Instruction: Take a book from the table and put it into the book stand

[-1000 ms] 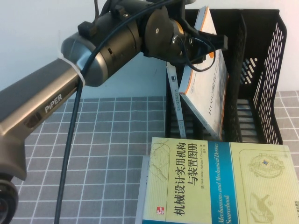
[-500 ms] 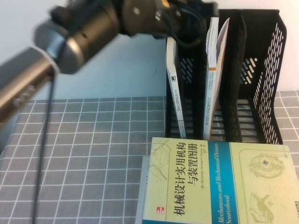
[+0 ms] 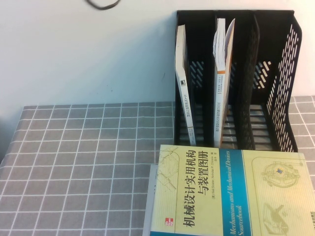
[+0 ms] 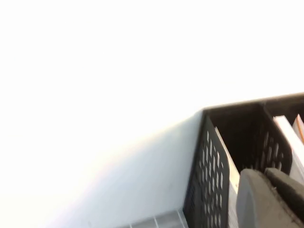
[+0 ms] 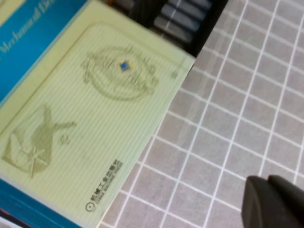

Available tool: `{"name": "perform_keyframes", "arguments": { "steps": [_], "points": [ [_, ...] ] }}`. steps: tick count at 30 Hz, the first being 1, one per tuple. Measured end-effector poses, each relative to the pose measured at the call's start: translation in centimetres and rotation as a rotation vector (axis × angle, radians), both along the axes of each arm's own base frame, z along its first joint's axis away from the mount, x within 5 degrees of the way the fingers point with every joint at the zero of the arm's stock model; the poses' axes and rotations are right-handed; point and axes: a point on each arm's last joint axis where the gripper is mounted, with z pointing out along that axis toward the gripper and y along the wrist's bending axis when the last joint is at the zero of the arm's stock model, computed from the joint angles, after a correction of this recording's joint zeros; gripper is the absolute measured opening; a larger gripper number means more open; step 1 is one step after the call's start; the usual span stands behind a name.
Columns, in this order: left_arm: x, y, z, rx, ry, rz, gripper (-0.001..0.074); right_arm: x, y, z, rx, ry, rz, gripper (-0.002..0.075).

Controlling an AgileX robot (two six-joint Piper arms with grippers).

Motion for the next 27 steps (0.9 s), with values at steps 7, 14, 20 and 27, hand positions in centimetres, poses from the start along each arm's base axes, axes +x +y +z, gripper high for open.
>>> {"name": "perform_keyframes", "arguments": {
  "steps": [7, 14, 20, 27],
  "points": [
    [-6.3, 2.7, -2.4, -0.052, -0.185, -0.058, 0.0001, -2.1, -0.2, -4.1, 0.066, -0.062, 0.012, -0.0003],
    [-10.7, 4.5, -10.6, -0.058, -0.180, -0.104, 0.0001, -5.2, -0.6, -5.4, 0.174, -0.247, 0.024, -0.0003],
    [-11.7, 4.7, -14.7, -0.071, -0.199, -0.140, 0.0001, -6.6, -0.5, -6.5, 0.264, -0.287, 0.018, -0.0003],
    [-11.8, 4.7, -15.8, -0.069, -0.194, -0.147, 0.0001, -7.0, -0.5, -7.5, 0.255, -0.214, 0.018, -0.0003]
  ]
}}
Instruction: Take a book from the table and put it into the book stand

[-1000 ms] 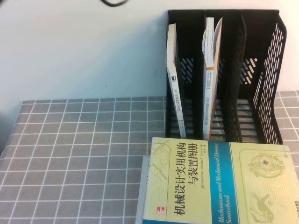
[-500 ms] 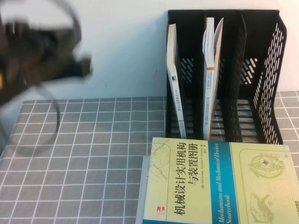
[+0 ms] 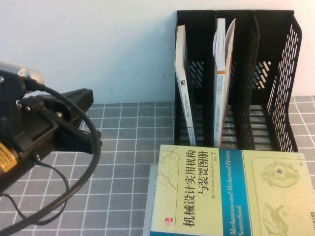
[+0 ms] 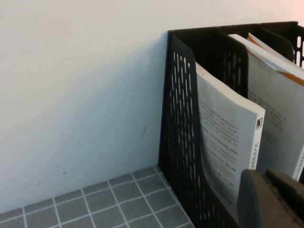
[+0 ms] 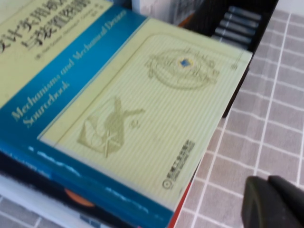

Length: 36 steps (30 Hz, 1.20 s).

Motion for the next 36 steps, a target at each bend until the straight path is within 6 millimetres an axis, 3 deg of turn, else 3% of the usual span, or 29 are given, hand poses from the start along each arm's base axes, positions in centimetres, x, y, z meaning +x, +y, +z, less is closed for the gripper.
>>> {"name": "perform_keyframes", "arguments": {
  "steps": [20, 23, 28, 31, 36],
  "points": [
    [-0.3, 0.2, 0.0, -0.007, 0.025, 0.010, -0.0003, -0.5, 0.0, -0.6, -0.017, 0.075, 0.010, -0.0003],
    [-1.4, 1.6, 0.5, -0.011, 0.029, 0.055, -0.0003, -0.5, 0.0, -0.6, -0.016, 0.077, 0.010, -0.0003],
    [-4.5, 5.6, 0.3, 0.045, 0.056, 0.217, -0.0003, -0.5, 0.0, -0.6, -0.014, 0.077, 0.010, -0.0003],
    [-6.9, 7.7, -0.7, 0.036, 0.044, 0.324, -0.0003, -0.5, 0.0, -0.6, -0.014, 0.077, 0.010, -0.0003],
    [-10.3, 9.9, -4.5, 0.027, 0.029, 0.493, -0.0003, -0.5, 0.0, -0.6, -0.014, 0.077, 0.010, -0.0003]
  ]
}}
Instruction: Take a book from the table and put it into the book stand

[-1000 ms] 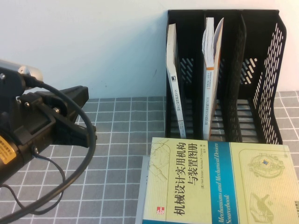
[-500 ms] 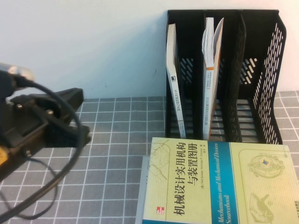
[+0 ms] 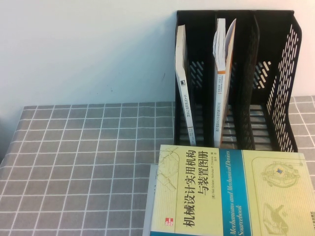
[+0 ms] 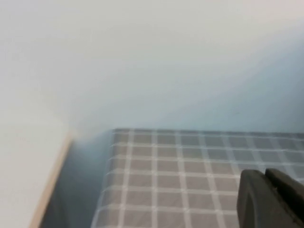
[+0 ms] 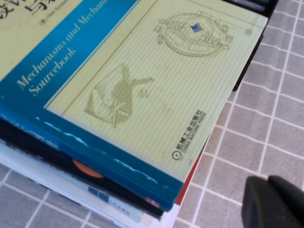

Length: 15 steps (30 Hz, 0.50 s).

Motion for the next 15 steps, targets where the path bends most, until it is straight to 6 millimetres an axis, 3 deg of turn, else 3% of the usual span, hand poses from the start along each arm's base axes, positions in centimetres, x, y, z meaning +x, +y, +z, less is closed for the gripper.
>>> {"name": "perform_keyframes", "arguments": {
  "steps": [9, 11, 15],
  "points": [
    [-3.2, 0.8, -10.8, -0.077, 0.070, 0.135, -0.0003, 0.0, 0.0, 0.0, 0.000, 0.000, 0.000, -0.0003],
    [-3.5, 0.7, -11.9, -0.131, 0.133, 0.144, -0.0003, 0.0, 0.0, 0.0, 0.000, 0.001, 0.000, -0.0003],
    [-3.6, 0.5, -11.9, -0.168, 0.147, 0.113, -0.0003, 0.0, 0.0, 0.0, 0.003, 0.003, 0.001, -0.0003]
  ]
}}
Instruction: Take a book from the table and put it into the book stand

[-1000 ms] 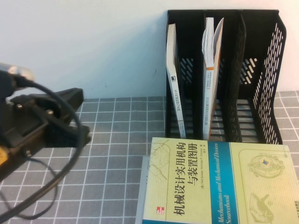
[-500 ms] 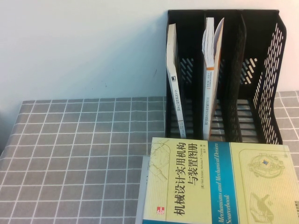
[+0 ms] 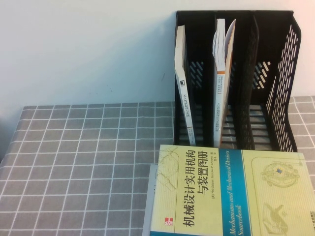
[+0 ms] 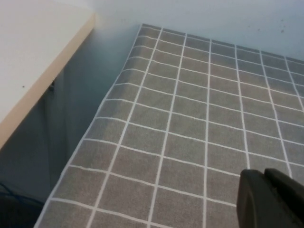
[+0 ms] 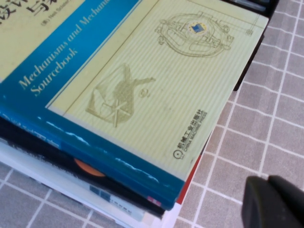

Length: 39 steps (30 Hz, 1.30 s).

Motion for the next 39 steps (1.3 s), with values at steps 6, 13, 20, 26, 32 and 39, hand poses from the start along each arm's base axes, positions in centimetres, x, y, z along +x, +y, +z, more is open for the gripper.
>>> {"name": "perform_keyframes", "arguments": {
  "steps": [6, 13, 20, 26, 32, 39],
  "points": [
    [0.01, -0.30, 0.07, 0.076, 0.000, -0.080, -0.0003, -0.01, 0.04, 0.01, 0.006, 0.002, 0.000, -0.0003],
    [0.01, -0.42, 0.08, 0.120, 0.000, -0.111, -0.0003, -0.02, 0.07, 0.01, 0.012, 0.003, 0.001, -0.0003],
    [0.02, -0.56, 0.10, 0.147, -0.001, -0.135, -0.0003, -0.03, 0.12, 0.02, 0.020, 0.005, 0.001, -0.0003],
    [0.02, -0.57, 0.10, 0.161, -0.001, -0.140, -0.0003, -0.03, 0.12, 0.02, 0.020, 0.005, 0.001, -0.0003],
    [0.02, -0.62, 0.10, 0.159, -0.002, -0.148, -0.0003, -0.03, 0.12, 0.02, 0.020, 0.005, 0.001, -0.0003],
    [-0.01, -1.04, 0.10, 0.159, -0.008, -0.228, -0.0003, -0.04, 0.13, 0.02, 0.022, 0.006, 0.001, -0.0003]
  ]
}}
